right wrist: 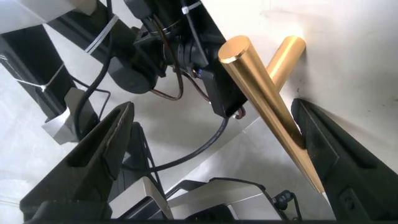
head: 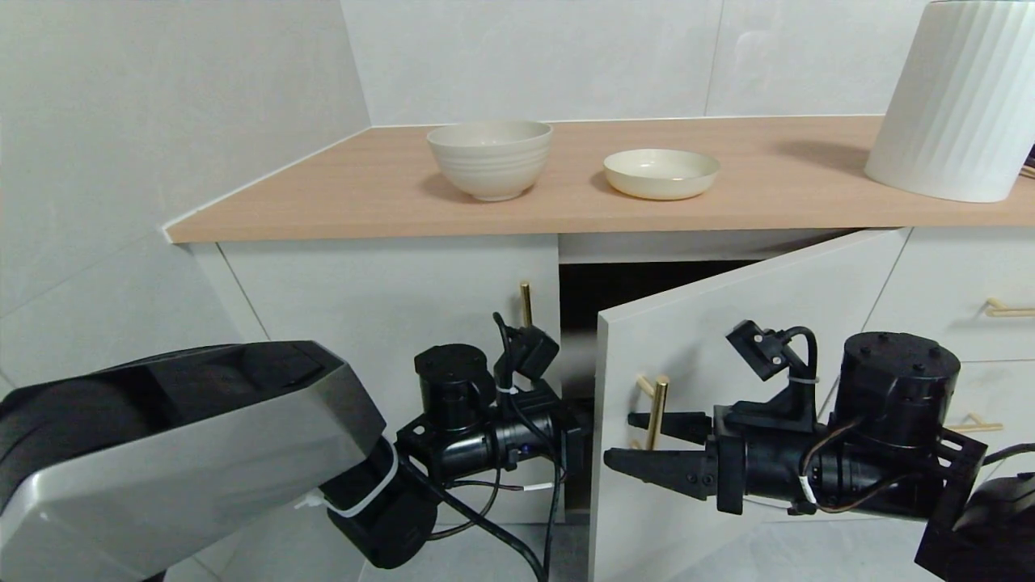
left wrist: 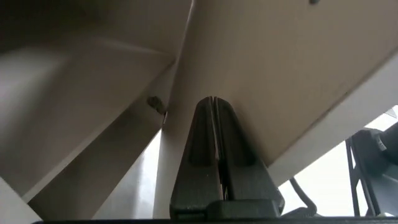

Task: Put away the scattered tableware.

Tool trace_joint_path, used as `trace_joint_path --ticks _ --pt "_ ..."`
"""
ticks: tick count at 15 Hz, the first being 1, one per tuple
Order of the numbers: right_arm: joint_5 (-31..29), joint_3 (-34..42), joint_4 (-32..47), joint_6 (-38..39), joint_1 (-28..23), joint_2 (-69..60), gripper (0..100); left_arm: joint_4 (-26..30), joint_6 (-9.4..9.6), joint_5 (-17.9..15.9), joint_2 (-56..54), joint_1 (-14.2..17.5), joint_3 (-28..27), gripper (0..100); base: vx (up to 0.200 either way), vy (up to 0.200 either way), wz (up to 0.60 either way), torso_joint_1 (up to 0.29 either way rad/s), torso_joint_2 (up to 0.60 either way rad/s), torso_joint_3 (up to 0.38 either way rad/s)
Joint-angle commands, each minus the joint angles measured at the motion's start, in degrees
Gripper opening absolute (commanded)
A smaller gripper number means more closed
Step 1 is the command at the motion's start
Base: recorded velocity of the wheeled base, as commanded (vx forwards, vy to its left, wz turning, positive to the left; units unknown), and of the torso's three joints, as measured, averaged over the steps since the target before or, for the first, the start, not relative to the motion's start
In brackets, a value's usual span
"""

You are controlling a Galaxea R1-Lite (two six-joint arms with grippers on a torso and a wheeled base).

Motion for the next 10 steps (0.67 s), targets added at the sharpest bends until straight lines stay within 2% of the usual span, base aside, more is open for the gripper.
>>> trace_joint_path --ticks 1,5,7,10 --pt "-0.41 1.33 -0.09 -0.35 -1.27 -0.76 100 0.01 -0.02 -0.03 -0.02 -0.09 -0.47 0 0.000 0.000 0.00 0.000 0.00 0.000" --pt "-0.32 3.53 -0.09 -0.17 -5.84 -4.62 100 0.10 -0.19 -0.03 0.77 -0.09 -2.49 0 0.000 0.000 0.00 0.000 0.00 0.000" --pt "-0.41 5.03 -0.09 -0.26 -7.42 -6.38 100 0.01 -2.04 -0.03 0.60 -0.18 -3.02 0 0.000 0.000 0.00 0.000 0.00 0.000" --pt "-0.41 7.84 0.09 0.00 -9.09 -10.60 100 0.01 -3.01 0.06 0.07 -0.18 -2.93 0 0.000 0.000 0.00 0.000 0.00 0.000"
